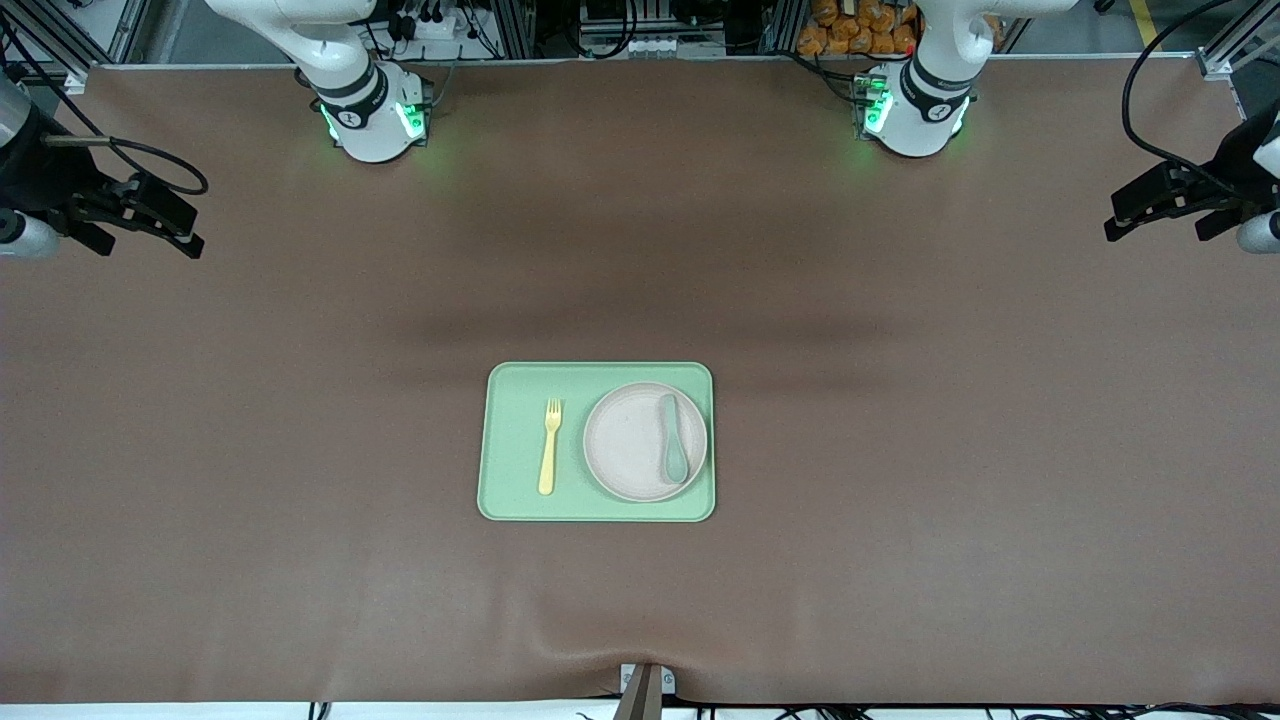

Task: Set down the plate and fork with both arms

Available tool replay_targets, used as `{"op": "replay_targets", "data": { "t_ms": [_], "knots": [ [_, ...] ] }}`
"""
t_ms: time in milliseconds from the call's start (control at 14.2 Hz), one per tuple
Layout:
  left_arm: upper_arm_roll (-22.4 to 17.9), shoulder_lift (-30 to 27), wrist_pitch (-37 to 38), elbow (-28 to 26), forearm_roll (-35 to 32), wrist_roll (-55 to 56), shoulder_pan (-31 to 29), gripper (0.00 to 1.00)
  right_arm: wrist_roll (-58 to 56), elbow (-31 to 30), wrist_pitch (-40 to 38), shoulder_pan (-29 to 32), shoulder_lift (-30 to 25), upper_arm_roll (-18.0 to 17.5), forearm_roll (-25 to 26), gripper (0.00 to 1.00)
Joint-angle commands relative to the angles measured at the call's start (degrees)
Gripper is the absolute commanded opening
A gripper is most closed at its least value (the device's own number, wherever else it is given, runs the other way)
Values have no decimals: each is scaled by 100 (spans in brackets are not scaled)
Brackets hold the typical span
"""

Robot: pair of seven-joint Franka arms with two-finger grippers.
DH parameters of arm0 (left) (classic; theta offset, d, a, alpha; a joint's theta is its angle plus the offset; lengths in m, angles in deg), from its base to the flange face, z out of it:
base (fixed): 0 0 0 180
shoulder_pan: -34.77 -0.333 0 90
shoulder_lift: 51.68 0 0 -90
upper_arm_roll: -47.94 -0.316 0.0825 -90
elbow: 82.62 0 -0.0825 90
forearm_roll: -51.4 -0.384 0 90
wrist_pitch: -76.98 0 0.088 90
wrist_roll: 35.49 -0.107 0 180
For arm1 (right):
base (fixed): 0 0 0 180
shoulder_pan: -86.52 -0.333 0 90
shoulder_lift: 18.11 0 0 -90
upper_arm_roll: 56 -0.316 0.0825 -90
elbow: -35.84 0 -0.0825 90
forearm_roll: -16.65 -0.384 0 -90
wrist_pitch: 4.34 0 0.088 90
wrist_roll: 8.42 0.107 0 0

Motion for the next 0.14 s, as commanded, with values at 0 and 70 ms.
{"op": "replay_targets", "data": {
  "t_ms": [0,70],
  "knots": [
    [-13,27,87,97,-107,-27,13,100,-82,153,-46,-5,78,19,-14,100],
    [-13,27,95,106,-107,-18,13,100,-82,153,-46,4,78,19,-14,100]
  ]
}}
